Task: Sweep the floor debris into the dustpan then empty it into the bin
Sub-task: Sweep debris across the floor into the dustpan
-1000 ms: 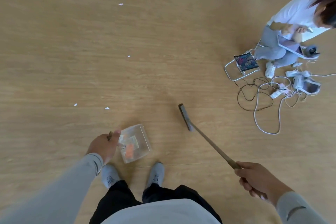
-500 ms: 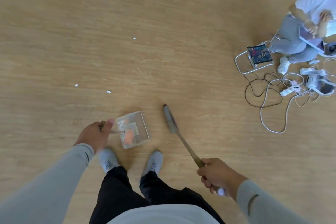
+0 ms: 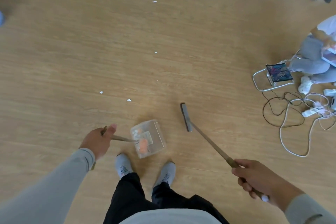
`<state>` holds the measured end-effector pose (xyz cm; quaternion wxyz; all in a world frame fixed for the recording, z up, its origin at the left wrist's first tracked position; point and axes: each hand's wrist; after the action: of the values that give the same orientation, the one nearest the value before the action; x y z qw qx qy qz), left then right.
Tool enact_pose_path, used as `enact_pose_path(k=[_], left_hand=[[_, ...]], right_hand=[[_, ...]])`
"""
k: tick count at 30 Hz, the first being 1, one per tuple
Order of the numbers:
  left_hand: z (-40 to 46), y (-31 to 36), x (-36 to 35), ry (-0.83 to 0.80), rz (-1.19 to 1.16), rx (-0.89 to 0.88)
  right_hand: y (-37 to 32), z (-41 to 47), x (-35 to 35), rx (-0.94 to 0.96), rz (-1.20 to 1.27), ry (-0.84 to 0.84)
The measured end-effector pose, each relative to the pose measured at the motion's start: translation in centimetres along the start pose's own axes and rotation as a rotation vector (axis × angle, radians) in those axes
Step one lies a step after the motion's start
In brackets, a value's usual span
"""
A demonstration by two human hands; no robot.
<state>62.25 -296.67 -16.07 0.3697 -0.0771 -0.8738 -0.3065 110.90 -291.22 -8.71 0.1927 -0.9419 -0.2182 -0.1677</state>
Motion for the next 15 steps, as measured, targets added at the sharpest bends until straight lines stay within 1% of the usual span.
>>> enact_pose_path(k=[3, 6, 11, 15], left_hand=[[0.3, -1.8, 6.4, 0.085, -0.142, 0.082], [0.4, -3.7, 11.6, 0.158, -0.195, 0.142], [0.3, -5.4, 16.1, 0.219, -0.202, 0.187], [1.2, -6.3, 18.7, 0.264, -0.238, 0.200]], right_hand=[[-1.9, 0.3, -1.7, 0.044, -0.072, 0.032], [-3.9, 0.7, -3.2, 0.050, -0.058, 0.035], [-7.0, 0.7, -5.9, 0.060, -0.034, 0.014], [-9.8, -1.0, -8.2, 0.044, -0.090, -0.032]])
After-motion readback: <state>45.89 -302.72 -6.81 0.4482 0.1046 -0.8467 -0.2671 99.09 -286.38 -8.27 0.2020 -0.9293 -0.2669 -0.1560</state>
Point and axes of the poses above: each hand's wrist, its own z-axis towards the middle knuckle, its own x-axis out of the back of the hand, y = z × x, and after that the axes turned 10 degrees about y, right-handed
